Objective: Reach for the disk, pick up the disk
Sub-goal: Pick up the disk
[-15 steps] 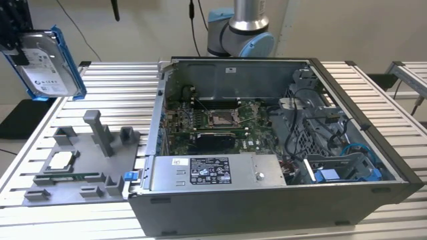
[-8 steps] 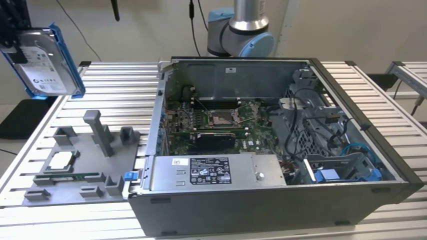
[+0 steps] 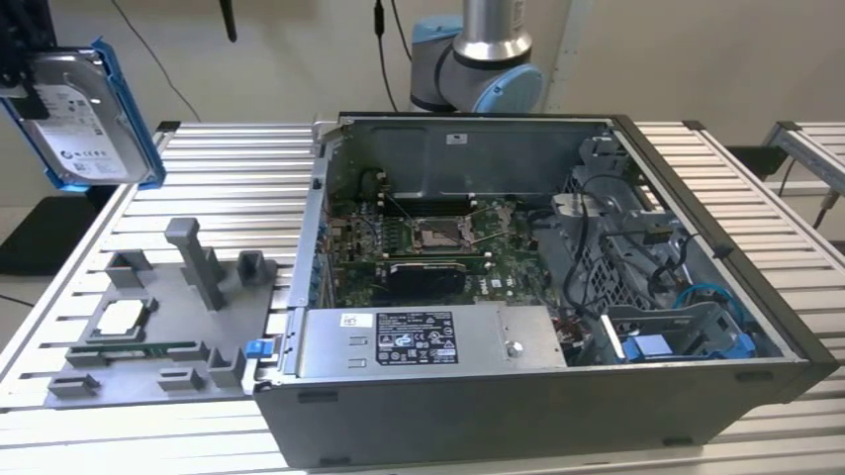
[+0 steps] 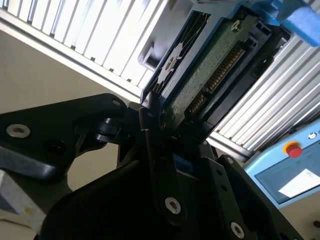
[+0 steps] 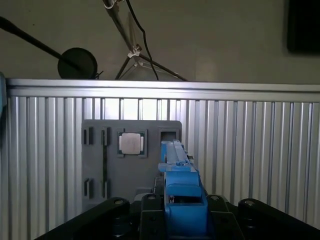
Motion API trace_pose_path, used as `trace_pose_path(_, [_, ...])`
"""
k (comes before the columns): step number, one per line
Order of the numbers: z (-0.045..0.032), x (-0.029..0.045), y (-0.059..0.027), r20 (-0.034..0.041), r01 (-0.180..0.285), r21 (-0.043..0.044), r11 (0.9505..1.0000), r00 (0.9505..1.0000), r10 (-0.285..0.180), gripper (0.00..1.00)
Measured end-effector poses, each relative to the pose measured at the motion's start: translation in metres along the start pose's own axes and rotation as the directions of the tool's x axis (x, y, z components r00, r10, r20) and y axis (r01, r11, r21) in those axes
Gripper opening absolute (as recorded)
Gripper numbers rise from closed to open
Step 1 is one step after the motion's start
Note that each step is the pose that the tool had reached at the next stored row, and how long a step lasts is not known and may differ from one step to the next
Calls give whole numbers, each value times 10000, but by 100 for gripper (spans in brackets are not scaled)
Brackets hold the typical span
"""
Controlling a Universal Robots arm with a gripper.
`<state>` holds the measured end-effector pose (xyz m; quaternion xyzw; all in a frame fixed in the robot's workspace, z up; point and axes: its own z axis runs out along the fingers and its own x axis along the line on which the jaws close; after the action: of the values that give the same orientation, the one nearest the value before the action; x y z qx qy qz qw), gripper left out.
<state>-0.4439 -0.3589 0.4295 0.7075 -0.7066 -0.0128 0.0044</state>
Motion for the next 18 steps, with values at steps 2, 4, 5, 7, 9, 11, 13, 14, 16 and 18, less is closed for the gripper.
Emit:
trace_pose_path(2, [-23, 0, 1, 0, 0, 0, 10000, 10000, 0, 0])
trace_pose_path(4, [-44, 0, 3, -1, 0, 0, 10000, 10000, 0, 0])
trace_pose_path(5, [-52, -1, 4, 0, 0, 0, 10000, 10000, 0, 0])
trace_pose_path(7, [-66, -1, 5, 0, 0, 0, 10000, 10000, 0, 0])
trace_pose_path(9, [-77, -1, 7, 0, 0, 0, 10000, 10000, 0, 0])
trace_pose_path(11, [-90, -1, 8, -1, 0, 0, 10000, 10000, 0, 0])
trace_pose_path(13, [-115, -2, 9, -1, 0, -1, 10000, 10000, 0, 0])
trace_pose_path(14, [-131, -2, 9, -1, 0, -1, 10000, 10000, 0, 0])
trace_pose_path(16, [-170, -2, 11, -1, 0, -1, 10000, 10000, 0, 0])
trace_pose_path(18, [-212, -3, 12, 0, 0, 0, 10000, 10000, 0, 0])
